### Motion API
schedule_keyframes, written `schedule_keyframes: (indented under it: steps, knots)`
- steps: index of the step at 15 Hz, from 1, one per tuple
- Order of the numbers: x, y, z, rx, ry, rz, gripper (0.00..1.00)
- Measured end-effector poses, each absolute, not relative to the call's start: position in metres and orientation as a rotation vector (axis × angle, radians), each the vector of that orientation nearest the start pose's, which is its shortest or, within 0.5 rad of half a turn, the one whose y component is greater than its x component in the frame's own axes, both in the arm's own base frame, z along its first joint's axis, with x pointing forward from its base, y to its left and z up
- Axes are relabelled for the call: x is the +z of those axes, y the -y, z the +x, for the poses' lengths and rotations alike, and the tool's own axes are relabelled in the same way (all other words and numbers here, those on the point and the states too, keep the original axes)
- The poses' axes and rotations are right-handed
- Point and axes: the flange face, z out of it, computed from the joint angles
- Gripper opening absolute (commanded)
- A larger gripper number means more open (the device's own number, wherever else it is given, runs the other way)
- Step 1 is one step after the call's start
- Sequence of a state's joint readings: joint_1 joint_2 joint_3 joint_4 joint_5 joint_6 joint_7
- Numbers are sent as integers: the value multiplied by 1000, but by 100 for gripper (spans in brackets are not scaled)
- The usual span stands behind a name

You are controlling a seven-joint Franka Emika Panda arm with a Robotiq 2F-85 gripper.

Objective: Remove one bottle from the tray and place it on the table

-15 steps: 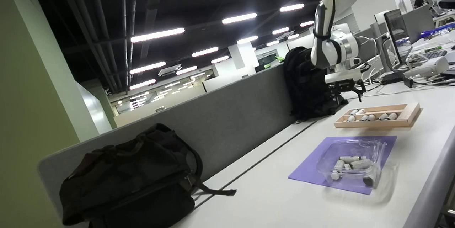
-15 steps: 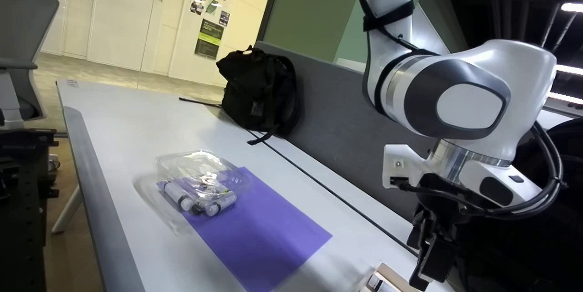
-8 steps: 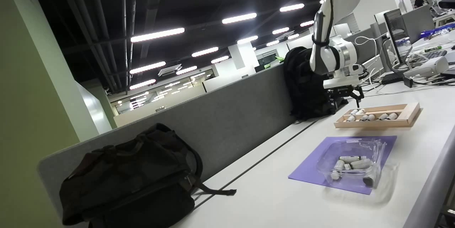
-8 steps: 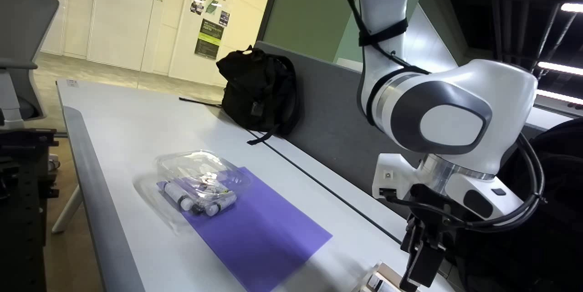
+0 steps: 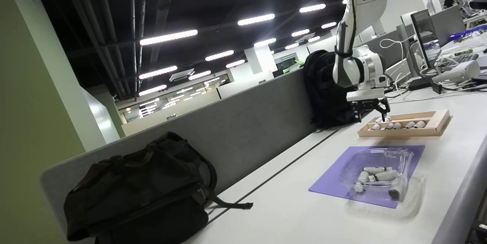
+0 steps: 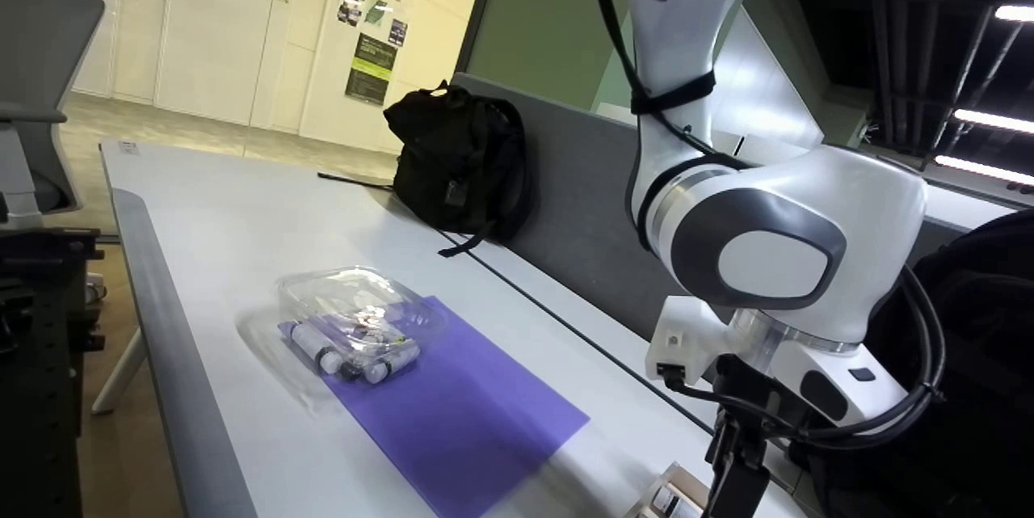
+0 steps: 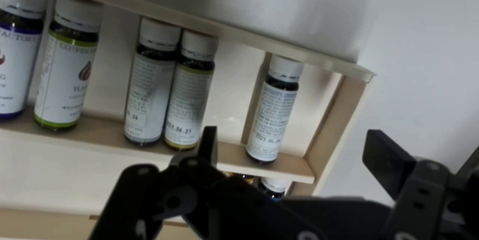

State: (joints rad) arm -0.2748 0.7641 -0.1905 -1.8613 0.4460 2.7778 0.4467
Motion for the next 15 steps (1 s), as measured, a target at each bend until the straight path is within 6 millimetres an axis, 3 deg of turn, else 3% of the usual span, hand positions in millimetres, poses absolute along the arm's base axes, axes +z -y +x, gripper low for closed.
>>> schedule_keyframes:
  steps: [4,5,10,15]
  knots:
    - [113,307,568,-283,-1825,-2458,100]
    - [109,308,568,-282,-1829,-2456,81]
    - [88,308,569,-265,-1833,-2468,45]
    - [87,309,570,-274,-1833,-2469,11]
